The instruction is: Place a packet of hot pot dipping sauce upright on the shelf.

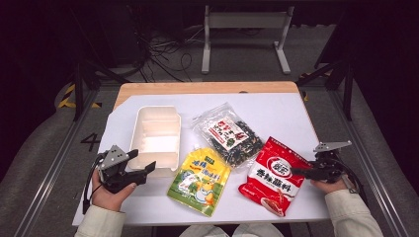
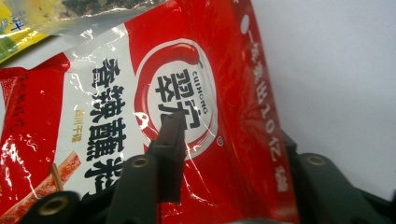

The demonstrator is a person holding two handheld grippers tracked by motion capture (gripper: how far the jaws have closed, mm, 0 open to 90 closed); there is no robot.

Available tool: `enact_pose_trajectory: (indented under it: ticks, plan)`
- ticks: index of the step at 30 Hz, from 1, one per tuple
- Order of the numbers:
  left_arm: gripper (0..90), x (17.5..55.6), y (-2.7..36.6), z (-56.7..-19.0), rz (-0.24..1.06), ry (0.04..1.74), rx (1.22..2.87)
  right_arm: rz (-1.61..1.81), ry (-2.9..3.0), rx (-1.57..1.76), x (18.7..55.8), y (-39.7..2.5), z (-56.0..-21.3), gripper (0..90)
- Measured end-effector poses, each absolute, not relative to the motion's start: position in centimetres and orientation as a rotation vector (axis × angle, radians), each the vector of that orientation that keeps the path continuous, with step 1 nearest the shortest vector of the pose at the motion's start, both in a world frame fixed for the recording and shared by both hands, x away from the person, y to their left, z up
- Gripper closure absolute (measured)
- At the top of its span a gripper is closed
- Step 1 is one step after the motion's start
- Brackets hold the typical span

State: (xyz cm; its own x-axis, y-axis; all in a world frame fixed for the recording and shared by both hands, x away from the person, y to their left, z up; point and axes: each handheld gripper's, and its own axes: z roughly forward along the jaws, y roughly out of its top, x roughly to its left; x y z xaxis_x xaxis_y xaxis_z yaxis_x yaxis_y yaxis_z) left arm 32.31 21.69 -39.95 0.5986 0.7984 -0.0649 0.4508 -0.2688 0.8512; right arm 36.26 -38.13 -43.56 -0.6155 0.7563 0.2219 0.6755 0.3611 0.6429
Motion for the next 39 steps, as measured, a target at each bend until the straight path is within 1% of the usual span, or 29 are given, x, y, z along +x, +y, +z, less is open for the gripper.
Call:
enact_pose_trajectory:
  ticks: [3,4,8,12,15,27,39]
  plan:
    - [25.2,32.3,21.5,-40.0,0.473,0.996,1.91,1.066,2.513,1.336,36.3,-38.0,-43.7,68.3]
    - [25.1,32.3,21.5,-40.0,0.475,0.995,1.912,1.046,2.519,1.33,36.3,-37.8,-43.8,73.4]
    - [25.1,32.3,21.3,-40.0,0.466,0.985,1.923,1.023,2.503,1.331,36.1,-37.7,-43.4,82.6]
    - [25.0,32.3,21.1,-40.0,0.463,0.981,1.918,1.053,2.495,1.298,35.8,-37.8,-42.3,86.8]
    - [25.0,32.4,20.9,-39.9,0.464,0.966,1.915,1.061,2.495,1.278,35.5,-37.7,-41.6,87.1]
    - [24.9,32.6,19.2,-39.4,0.46,0.913,1.941,1.147,2.408,1.097,32.9,-36.5,-35.8,88.2]
    - [24.9,32.7,17.6,-39.4,0.45,0.877,1.977,1.234,2.381,0.99,30.7,-35.5,-32.1,88.5]
